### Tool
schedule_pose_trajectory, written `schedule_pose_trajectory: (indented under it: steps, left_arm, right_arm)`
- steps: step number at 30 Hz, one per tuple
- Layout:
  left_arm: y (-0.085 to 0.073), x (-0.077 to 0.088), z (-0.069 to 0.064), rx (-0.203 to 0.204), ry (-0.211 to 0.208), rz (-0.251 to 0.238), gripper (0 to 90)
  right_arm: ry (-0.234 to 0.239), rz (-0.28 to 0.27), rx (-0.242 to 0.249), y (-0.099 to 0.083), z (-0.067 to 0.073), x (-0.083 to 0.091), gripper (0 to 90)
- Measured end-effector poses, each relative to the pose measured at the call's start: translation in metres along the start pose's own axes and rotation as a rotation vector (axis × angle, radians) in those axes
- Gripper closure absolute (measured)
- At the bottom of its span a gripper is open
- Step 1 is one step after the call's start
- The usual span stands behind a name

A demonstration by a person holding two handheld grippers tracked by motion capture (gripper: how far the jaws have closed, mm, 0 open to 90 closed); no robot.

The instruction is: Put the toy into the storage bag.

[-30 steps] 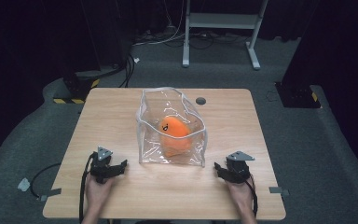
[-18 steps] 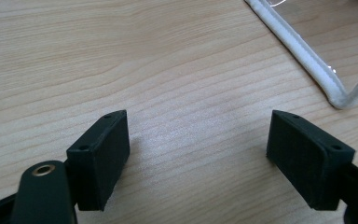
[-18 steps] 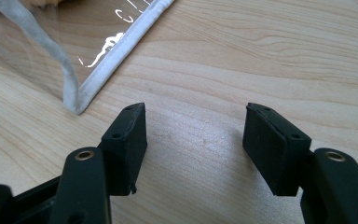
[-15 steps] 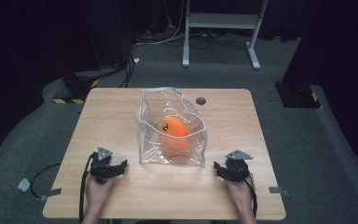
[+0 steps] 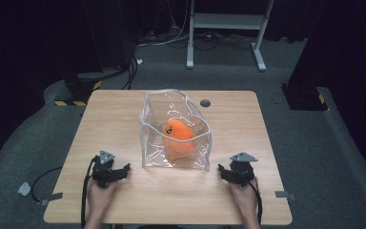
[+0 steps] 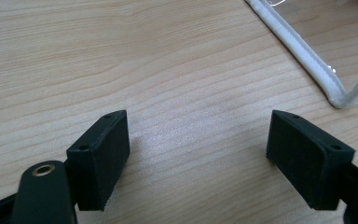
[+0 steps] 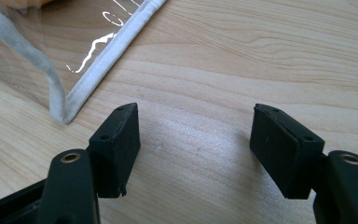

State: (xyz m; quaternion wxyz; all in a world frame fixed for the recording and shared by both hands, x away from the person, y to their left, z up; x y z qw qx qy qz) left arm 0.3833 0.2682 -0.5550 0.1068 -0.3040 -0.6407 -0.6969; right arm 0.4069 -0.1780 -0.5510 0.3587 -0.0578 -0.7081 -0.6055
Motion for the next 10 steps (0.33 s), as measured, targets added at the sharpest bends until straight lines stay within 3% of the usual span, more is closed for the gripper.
schedule_pose_trajectory:
  steps: [10]
  left_arm:
    - [0.0, 0.0, -0.0002, 0.002, 0.0, 0.0, 21.2]
  right_arm:
    - [0.001, 0.0, 0.001, 0.0, 0.0, 0.0001, 32.9]
Point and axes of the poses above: each handheld gripper's, and its own axes: x roughly backward along the jaws, y roughly out of its top, z roughly to its left, the point moved 4 cm from there along -x, roughly forward along the jaws, and after that the axes turned 8 degrees about -z, right-handed, at the moved point
